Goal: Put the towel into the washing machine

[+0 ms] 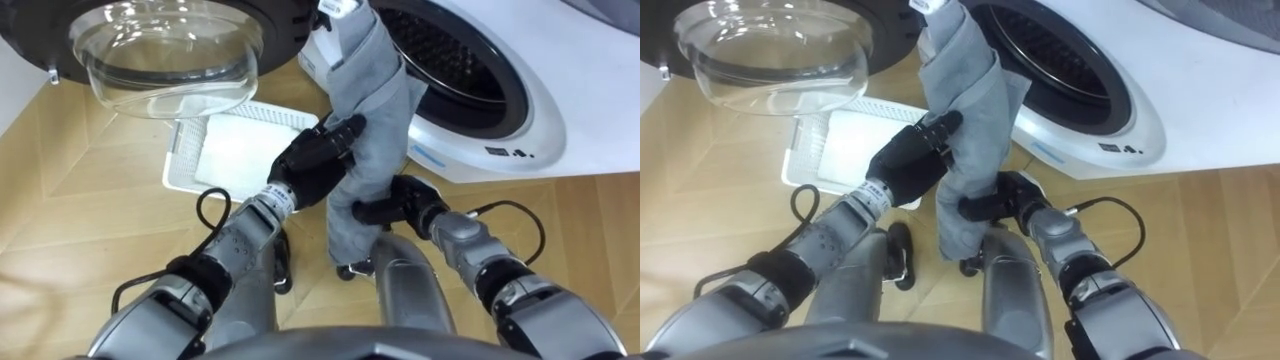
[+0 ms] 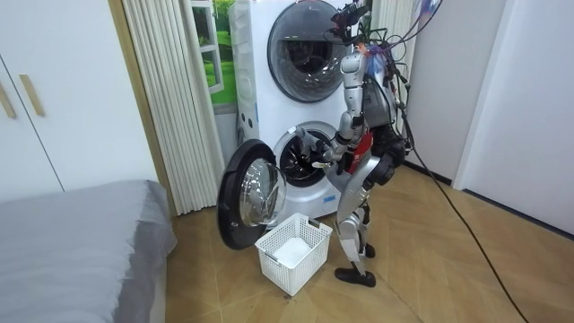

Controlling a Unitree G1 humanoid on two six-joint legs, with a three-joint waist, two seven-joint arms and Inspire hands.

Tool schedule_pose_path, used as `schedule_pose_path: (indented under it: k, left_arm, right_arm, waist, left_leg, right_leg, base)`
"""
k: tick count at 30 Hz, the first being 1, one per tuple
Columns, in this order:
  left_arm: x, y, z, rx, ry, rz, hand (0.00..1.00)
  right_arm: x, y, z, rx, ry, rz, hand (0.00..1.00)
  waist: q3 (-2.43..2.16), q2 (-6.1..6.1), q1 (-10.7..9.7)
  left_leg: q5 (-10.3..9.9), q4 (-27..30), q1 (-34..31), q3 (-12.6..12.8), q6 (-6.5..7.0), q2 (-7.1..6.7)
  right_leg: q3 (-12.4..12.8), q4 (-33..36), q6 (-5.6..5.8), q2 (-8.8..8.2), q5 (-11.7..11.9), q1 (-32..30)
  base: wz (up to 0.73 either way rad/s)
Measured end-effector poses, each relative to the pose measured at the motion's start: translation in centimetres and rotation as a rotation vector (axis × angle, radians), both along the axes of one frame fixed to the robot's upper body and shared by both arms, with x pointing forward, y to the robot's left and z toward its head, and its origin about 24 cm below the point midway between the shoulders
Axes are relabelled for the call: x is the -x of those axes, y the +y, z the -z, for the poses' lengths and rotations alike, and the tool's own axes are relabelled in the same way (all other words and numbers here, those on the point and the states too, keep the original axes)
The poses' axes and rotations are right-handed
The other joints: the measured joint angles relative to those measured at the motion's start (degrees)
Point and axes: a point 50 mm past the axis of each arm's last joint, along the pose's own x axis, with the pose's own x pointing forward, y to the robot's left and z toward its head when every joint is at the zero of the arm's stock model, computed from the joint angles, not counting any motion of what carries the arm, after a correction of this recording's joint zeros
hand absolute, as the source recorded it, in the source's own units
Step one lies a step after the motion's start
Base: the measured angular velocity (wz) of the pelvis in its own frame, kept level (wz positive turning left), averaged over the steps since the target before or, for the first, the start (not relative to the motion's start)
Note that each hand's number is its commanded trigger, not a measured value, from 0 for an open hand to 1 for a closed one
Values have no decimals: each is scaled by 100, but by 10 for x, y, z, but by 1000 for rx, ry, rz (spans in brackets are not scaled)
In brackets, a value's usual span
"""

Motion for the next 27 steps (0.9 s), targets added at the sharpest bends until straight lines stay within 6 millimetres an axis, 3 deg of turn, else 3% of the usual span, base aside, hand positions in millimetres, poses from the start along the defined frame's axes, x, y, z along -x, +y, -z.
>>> schedule_pose_path:
  k: [4, 11, 18, 27]
  left_arm:
    - [1, 5, 2, -7, 0, -4, 0]
    - [12, 30, 14, -25, 29, -58, 0]
    - [28, 56, 29, -182, 94, -50, 0]
    - [41, 77, 45, -485, 170, -5, 0]
  right_arm:
    - [2, -1, 1, -1, 8, 10, 100]
    - [18, -13, 10, 9, 57, 58, 100]
    - [18, -24, 9, -5, 60, 136, 100]
    - [28, -40, 14, -110, 103, 383, 100]
  waist:
    - [0, 0, 54]
    - [-5, 27, 333]
    - [-2, 186, 490]
    - [-14, 203, 572]
  left_leg:
    - [17, -85, 81, 18, -20, -20]
    - [35, -193, 187, 17, -41, -22]
    - [47, -283, 171, 1, -33, -31]
    - [87, -382, 196, 16, -41, -55]
  right_leg:
    - [34, -21, 0, -1, 1, 34]
    - [35, -104, -1, 17, -1, 135]
    - [-46, -200, 0, -5, 12, 151]
    - [-29, -234, 10, -5, 9, 158]
  base:
    - [-2]
    - [0]
    - [3]
    - [0]
